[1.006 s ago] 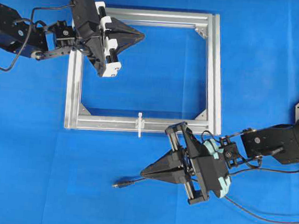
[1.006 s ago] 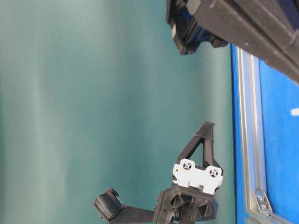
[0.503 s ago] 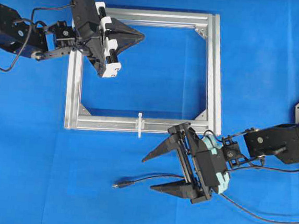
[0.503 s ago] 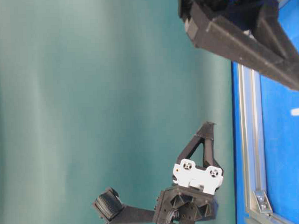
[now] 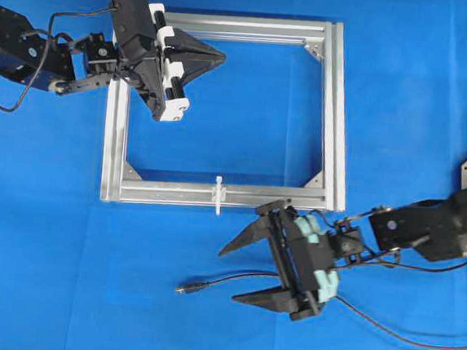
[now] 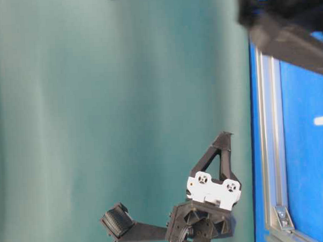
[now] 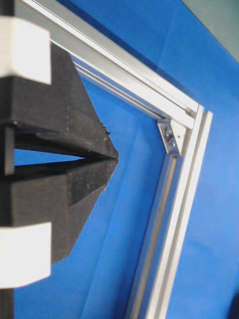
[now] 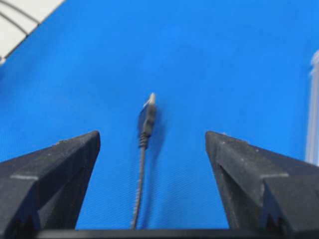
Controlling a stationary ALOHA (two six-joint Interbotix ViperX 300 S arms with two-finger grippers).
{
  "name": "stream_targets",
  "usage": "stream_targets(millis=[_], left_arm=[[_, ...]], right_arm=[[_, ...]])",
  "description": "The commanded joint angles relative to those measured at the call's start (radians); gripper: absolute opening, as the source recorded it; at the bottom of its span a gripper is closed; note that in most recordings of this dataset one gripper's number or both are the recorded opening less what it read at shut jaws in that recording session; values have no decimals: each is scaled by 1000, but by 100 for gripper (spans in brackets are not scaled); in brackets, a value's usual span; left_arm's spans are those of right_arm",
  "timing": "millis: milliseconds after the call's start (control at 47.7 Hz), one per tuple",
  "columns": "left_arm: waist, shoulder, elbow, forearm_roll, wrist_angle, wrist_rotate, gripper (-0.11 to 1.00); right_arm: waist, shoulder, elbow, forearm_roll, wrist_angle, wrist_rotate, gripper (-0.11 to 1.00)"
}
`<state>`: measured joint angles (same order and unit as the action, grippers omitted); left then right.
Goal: Insert the wire through the string loop located in the center.
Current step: 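Lower the right gripper and close it on the cable near the plug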
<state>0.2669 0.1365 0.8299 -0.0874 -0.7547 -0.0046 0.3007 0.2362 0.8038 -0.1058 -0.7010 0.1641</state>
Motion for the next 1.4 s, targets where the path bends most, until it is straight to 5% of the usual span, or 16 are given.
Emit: stream_targets(millis=[0,293,712,817,1069,1383], left_arm=[[-2,-29,-9,2,-5,0,0],[-2,-29,-9,3,-3,-2,0],[-2,-29,-9,2,-2,-2,0],[-2,-31,-8,3,0,0,0],[-2,-29,-9,2,3,-2,0],[-2,-29,-8,3,9,-2,0]], right_arm=[[11,28,-35,8,-14,14,78],[12,130,-63,69,-17,25,78],[14,130,-60,72,-17,25,74],[12,130,-63,72,-17,23,63],[14,130,-63,72,-14,17,2],[12,121,-66,72,-9,21,-3]])
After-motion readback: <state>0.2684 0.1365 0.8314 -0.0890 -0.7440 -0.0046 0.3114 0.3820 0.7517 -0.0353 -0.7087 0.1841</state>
